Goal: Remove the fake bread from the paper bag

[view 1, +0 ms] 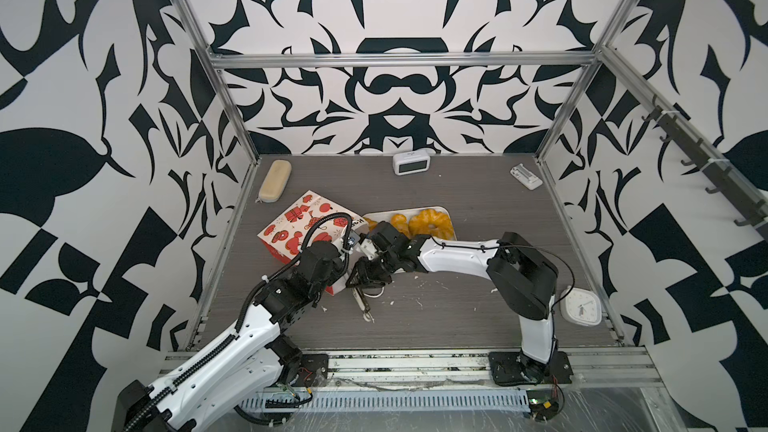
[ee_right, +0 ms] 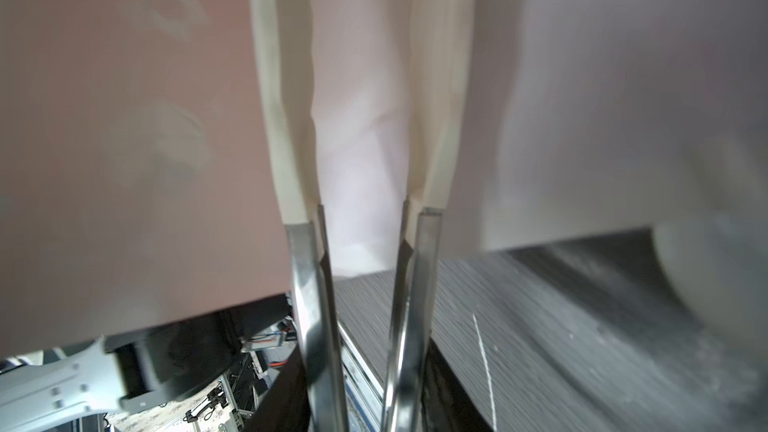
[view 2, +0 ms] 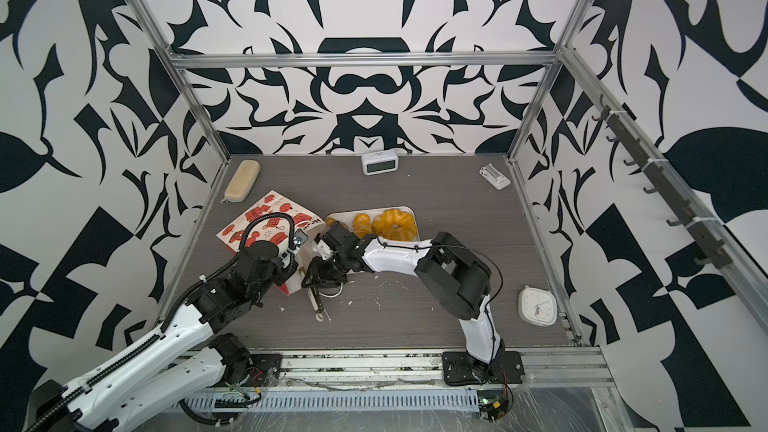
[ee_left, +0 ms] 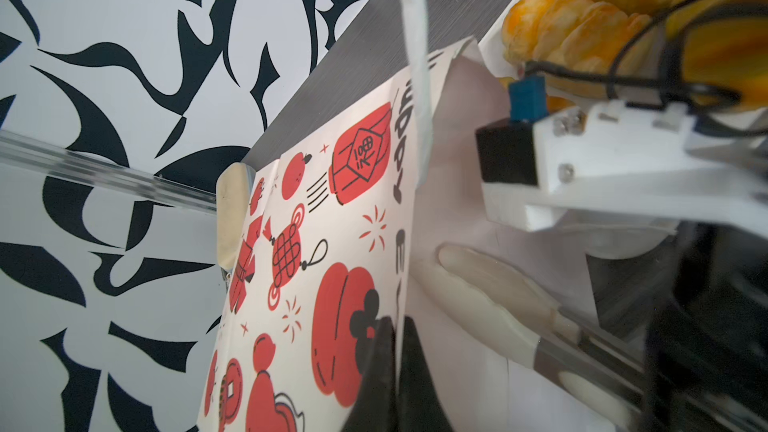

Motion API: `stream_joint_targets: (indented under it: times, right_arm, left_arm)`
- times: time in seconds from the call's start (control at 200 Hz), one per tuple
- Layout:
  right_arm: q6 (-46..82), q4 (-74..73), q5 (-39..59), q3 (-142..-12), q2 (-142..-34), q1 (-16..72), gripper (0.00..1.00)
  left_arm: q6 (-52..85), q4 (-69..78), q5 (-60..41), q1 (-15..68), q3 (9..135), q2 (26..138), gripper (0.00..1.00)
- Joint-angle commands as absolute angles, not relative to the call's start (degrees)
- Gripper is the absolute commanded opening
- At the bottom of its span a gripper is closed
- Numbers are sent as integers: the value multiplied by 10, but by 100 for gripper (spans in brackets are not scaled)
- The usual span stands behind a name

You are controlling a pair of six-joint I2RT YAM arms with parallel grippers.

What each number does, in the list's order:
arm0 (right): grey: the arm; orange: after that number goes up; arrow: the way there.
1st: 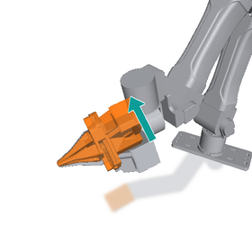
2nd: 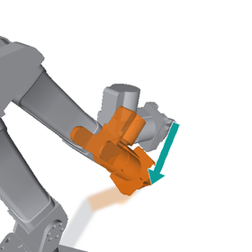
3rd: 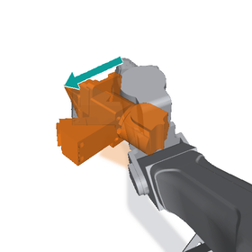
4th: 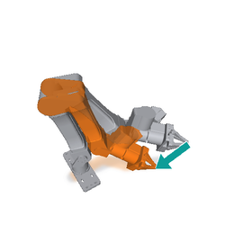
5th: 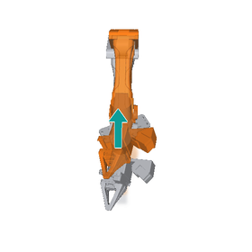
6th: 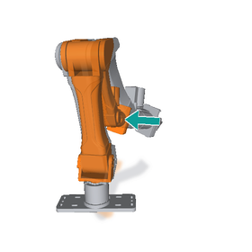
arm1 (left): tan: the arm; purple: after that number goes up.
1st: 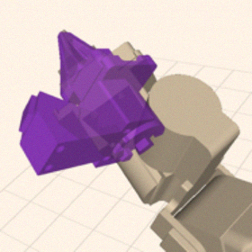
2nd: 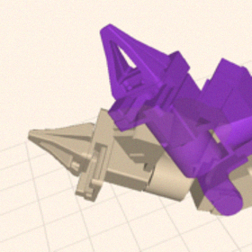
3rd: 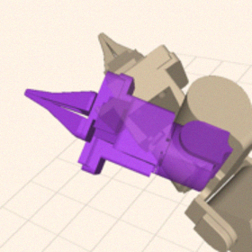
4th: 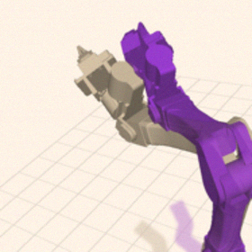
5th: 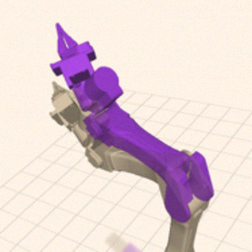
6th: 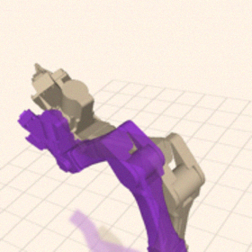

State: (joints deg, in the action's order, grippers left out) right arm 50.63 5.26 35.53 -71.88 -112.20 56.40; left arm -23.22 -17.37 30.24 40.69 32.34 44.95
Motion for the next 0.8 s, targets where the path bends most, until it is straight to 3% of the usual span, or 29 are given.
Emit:
stream_joint_targets:
  times: [0.0, 0.795]
  right_arm:
    - [513, 20, 338, -716, -1069, 585, 41]
    - [510, 4, 328, -814, -1160, 560, 42]
  left_arm:
    - [-220, -157, 306, 407, 336, 447, 0]
    - [-236, -173, 256, 407, 310, 373, 0]
